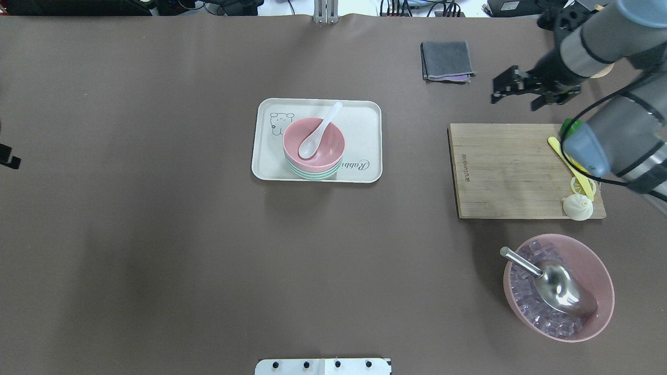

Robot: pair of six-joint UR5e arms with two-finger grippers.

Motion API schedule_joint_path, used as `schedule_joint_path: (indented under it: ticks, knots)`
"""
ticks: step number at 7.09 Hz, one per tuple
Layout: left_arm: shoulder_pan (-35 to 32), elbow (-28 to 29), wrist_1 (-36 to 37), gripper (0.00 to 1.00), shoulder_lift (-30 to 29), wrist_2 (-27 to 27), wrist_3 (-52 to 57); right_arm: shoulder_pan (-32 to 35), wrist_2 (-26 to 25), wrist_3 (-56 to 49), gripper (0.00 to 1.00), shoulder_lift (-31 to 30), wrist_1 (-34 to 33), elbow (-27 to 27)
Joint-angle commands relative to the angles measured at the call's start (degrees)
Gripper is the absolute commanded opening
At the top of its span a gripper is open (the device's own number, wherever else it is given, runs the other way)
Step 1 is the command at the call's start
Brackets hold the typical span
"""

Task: Stack pink bowl on green and place spoon

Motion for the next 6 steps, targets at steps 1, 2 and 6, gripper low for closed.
schedule_joint_path:
  ticks: [1, 2, 6]
  knots:
    - [-6.5, 7.5, -0.5, 0.98, 0.4, -0.1, 13.4, 11.3, 3.9, -26.0, 1.0, -6.4, -2.3, -4.8]
    - [-8.9, 9.1, -0.6, 0.98, 0.0, -0.5, 13.5, 14.9, 4.4, -34.9, 1.0, -6.9, -4.7, -7.1]
    - [-12.7, 7.2, -3.4, 0.98, -1.7, -0.1, 12.7, 19.4, 6.6, -40.4, 1.0, -8.4, -9.4, -7.5]
